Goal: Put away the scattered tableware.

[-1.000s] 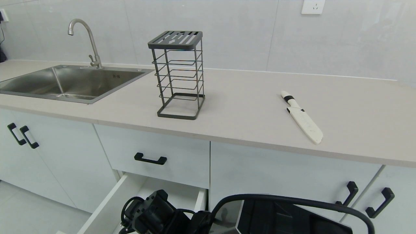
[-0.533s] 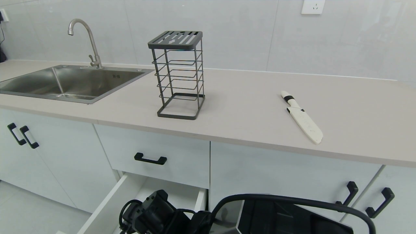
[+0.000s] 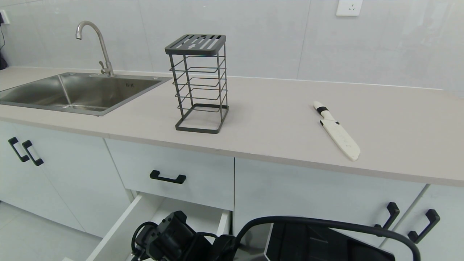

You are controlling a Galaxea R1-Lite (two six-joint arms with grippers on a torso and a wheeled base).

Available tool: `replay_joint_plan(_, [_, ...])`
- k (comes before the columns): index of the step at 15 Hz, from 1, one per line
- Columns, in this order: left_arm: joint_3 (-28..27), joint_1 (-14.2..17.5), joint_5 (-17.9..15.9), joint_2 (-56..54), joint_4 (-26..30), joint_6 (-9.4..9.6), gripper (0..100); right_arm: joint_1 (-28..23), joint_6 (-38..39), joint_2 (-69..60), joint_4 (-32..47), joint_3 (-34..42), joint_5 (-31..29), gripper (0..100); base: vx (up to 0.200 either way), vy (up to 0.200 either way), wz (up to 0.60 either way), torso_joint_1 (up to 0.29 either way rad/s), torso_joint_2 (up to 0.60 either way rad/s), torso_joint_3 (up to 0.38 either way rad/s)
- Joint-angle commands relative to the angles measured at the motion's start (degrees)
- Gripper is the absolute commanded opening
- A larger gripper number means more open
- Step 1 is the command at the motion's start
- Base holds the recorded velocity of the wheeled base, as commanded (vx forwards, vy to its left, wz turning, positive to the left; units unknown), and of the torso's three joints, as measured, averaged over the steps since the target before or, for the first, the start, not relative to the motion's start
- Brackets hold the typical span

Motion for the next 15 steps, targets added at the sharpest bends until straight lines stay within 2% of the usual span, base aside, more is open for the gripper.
replay_joint_plan(1, [0.0, 0.0, 0.0, 0.1, 0.0, -0.03, 100, 0.0, 0.0, 0.0, -0.1, -0.1, 0.1, 0, 0.000, 0.000, 0.00, 0.000, 0.00, 0.000])
replay_joint_plan(7, [0.0, 0.0, 0.0, 0.1, 0.0, -0.03, 100, 0.0, -0.5, 0.4, 0.0, -0.2, 0.1, 0, 0.000, 0.000, 0.00, 0.000, 0.00, 0.000])
replay_joint_plan(8, [0.0, 0.0, 0.0, 0.1, 0.0, -0.03, 100, 0.0, -0.5, 0.5, 0.0, -0.2, 0.1, 100, 0.000, 0.000, 0.00, 0.000, 0.00, 0.000])
replay_joint_plan(15, [0.0, 0.0, 0.0, 0.1, 0.0, -0.03, 100, -1.0, -0.8, -0.6, 0.0, -0.7, 0.1, 100, 0.000, 0.000, 0.00, 0.000, 0.00, 0.000])
